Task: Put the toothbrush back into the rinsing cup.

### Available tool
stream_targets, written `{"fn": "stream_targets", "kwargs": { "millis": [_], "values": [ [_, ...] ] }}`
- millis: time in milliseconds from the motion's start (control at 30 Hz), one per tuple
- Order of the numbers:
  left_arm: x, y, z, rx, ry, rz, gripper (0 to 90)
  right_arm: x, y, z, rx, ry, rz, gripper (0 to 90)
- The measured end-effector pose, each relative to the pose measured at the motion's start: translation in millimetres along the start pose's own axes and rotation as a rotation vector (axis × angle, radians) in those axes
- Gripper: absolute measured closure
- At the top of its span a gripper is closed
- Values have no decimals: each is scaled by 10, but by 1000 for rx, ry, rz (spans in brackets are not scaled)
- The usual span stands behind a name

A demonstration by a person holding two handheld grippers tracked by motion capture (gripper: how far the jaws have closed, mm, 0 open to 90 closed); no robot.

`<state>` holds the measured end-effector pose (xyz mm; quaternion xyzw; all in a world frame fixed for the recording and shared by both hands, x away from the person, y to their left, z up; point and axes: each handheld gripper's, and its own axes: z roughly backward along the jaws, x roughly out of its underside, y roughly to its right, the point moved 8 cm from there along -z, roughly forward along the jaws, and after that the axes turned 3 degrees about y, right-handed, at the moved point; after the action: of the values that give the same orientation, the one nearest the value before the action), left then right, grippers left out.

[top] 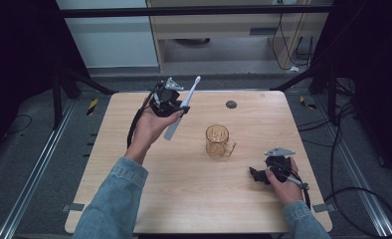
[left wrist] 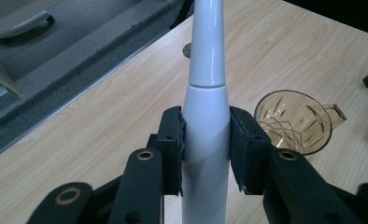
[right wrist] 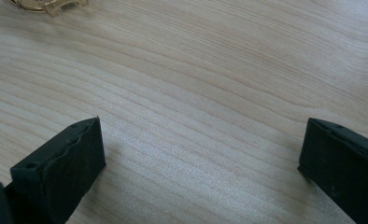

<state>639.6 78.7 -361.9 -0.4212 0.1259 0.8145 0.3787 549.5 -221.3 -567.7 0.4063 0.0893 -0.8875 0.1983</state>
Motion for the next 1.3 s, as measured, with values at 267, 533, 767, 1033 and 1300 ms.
{"fn": "stream_targets", "kwargs": {
  "millis": [267, 533, 767, 1033, 1300],
  "values": [
    [-152, 37, 65, -13, 48, 14, 672, -6, 1, -7, 6, 1, 2, 6],
    [-337, 78, 117, -19, 74, -1, 672, -17, -25, -20, 0, 0, 3, 3],
    [-407, 153, 80, -16, 76, -17, 672, -25, -40, -30, 17, 1, -14, 3],
    [-502, 253, 33, -8, 92, -20, 672, -22, -36, -28, 11, 0, -6, 3],
    [-606, 338, -28, 4, 119, -13, 672, -23, -37, -28, 9, 0, -5, 3]
  ]
}}
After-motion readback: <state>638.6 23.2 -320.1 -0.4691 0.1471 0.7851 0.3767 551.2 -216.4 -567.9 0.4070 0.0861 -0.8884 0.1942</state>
